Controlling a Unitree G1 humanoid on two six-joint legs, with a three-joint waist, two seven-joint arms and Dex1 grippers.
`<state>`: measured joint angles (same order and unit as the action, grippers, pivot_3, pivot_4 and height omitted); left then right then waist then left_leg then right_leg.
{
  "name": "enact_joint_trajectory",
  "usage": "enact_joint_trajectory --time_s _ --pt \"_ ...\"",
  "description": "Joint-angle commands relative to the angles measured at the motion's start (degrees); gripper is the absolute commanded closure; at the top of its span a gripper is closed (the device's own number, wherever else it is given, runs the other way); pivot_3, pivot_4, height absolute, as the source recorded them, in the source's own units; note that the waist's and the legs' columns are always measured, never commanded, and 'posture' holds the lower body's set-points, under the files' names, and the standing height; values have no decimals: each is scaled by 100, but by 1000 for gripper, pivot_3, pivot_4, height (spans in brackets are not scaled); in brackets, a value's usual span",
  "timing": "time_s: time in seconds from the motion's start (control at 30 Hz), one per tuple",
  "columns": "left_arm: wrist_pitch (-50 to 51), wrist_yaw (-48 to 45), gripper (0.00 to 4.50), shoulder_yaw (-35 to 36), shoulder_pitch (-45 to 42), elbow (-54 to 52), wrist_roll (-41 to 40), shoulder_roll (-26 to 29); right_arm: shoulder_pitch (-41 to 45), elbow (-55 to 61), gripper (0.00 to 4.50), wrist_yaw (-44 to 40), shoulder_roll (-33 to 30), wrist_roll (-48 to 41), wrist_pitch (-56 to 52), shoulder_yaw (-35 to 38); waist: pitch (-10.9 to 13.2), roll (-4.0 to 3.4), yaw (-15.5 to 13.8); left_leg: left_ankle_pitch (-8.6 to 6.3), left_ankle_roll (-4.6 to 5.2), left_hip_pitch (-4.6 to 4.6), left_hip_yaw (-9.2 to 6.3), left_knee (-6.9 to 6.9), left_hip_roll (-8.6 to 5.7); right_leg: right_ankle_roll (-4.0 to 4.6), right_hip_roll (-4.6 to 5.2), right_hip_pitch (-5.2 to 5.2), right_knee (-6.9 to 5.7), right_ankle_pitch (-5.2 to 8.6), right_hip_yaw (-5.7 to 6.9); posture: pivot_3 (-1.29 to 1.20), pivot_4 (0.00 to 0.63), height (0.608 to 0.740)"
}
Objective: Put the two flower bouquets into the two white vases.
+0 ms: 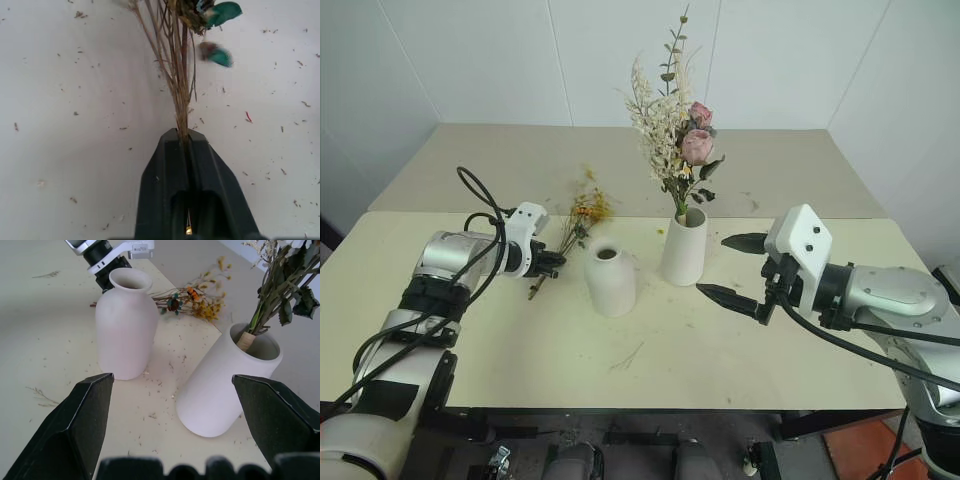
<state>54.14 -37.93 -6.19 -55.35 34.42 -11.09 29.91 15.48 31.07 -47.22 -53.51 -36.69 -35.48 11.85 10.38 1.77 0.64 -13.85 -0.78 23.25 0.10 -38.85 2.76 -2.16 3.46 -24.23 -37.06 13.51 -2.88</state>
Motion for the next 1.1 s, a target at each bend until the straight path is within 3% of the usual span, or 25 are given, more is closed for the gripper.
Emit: enact_joint_trajectory --time_s 0.03,0.23,0.33,0.5,0.73,1.1 --pt "-322 379 4467 411 21 -34 51 15 -32 202 0 71 -34 45 50 205 0 0 4 0 0 0 -1 0 0 0 0 0 0 0 0 0 150 740" --pt "-1055 828 4467 1786 382 -1234 -666 -182 -266 282 0 18 -56 4 60 419 2 3 8 0 0 5 -2 0 3 0 1 -4 -1 -1 0 0 150 740" --pt "-1784 381 4467 2684 543 -2084 -1669 -555 -415 306 0 -39 -83 21 96 528 2 5 -31 0 0 9 -3 -6 2 0 5 -2 0 -2 5 0 150 740" --pt "-1879 -272 4467 3331 395 -3065 -3214 -877 -534 351 0 -12 -32 68 153 569 1 4 -36 0 0 2 -3 -6 2 -1 5 4 0 -2 5 0 150 740" --pt "-1805 -1739 4467 2916 653 -3237 -4193 -995 -687 441 0 143 132 179 251 559 -1 5 -16 0 -1 -9 -3 -8 1 -1 3 16 -1 -1 5 0 150 740" --pt "-2368 -2775 4467 2074 846 -2332 -3698 -1076 -1013 698 0 318 257 231 308 782 -1 6 33 0 0 -7 -4 -7 0 0 1 13 3 -1 2 0 150 740"
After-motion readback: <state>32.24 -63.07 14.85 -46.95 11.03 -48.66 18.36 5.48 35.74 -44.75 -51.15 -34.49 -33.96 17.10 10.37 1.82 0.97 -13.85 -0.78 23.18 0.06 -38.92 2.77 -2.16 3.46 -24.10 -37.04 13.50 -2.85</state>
